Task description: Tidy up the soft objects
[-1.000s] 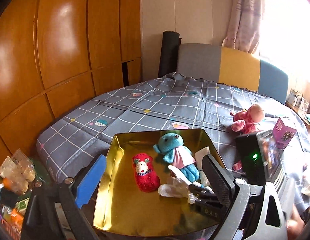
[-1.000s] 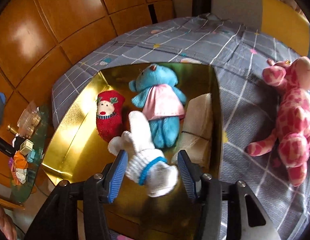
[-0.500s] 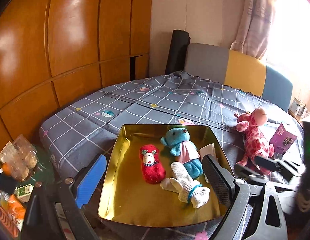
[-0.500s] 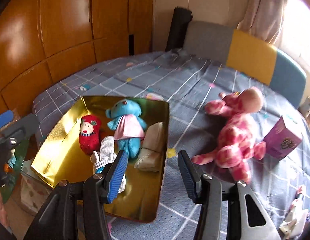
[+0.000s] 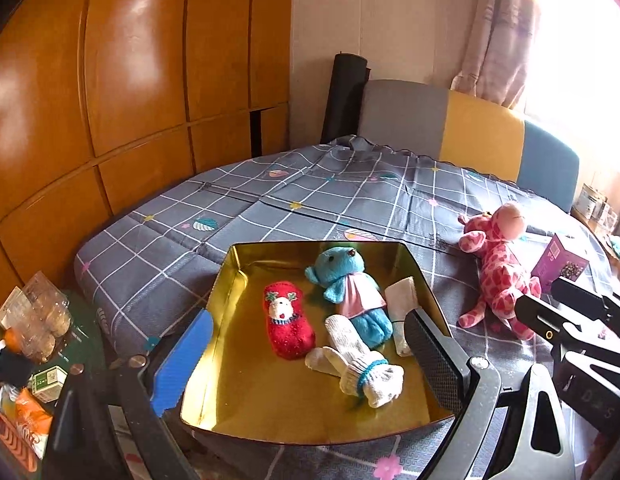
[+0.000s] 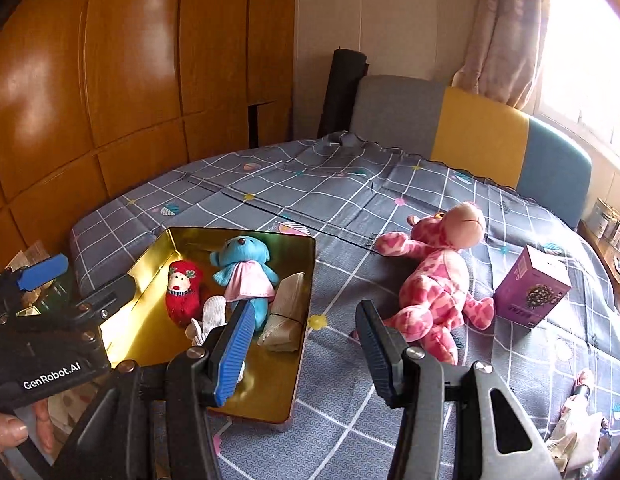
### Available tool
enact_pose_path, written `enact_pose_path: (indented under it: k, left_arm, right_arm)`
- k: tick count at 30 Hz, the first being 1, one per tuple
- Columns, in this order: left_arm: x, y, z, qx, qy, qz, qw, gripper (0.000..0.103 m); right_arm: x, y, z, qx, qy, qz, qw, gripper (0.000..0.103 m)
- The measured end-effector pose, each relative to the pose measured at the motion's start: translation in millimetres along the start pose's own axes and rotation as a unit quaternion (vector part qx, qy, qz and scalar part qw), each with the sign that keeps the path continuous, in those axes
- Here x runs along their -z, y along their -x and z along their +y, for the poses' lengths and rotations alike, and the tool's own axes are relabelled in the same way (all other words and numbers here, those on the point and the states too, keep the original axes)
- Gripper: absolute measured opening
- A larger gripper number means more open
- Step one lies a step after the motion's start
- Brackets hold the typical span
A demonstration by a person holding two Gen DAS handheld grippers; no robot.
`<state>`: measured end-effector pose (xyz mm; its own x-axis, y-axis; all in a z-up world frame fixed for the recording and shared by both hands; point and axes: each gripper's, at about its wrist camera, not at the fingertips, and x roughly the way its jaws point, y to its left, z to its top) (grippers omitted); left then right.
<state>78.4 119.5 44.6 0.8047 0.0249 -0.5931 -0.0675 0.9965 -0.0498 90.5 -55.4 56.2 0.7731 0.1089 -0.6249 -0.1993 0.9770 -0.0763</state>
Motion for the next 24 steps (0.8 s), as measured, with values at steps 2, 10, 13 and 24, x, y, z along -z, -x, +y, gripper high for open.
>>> enact_pose_path:
  k: [2,10,13,24]
  left_arm:
    - [0.2,0.1,-4.6,0.003,-0.004,0.002,1.0000,0.097]
    - [1.9,-3.6,-24.0,0.018,-0.020,0.013,0.9995,0.097]
    - [3.3,-4.3,-33.9,0.025,-0.030,0.015,0.9991,0.097]
    - [11.6,-9.4,-105.3,0.085,-0.122,0.023,0.9887,0.097]
  right_arm:
    - [1.3,2.3,-4.2,0.003,-0.004,-0.001,1.000,0.053]
    - [7.9,6.8,-23.9,0.018,-0.022,0.000,1.000,0.053]
    - [11.7,7.3,-33.4,0.026,-0.028,0.002,0.999,0.053]
    - [53.4,17.8,-109.9,0.080,-0.067,0.034,0.994,0.053]
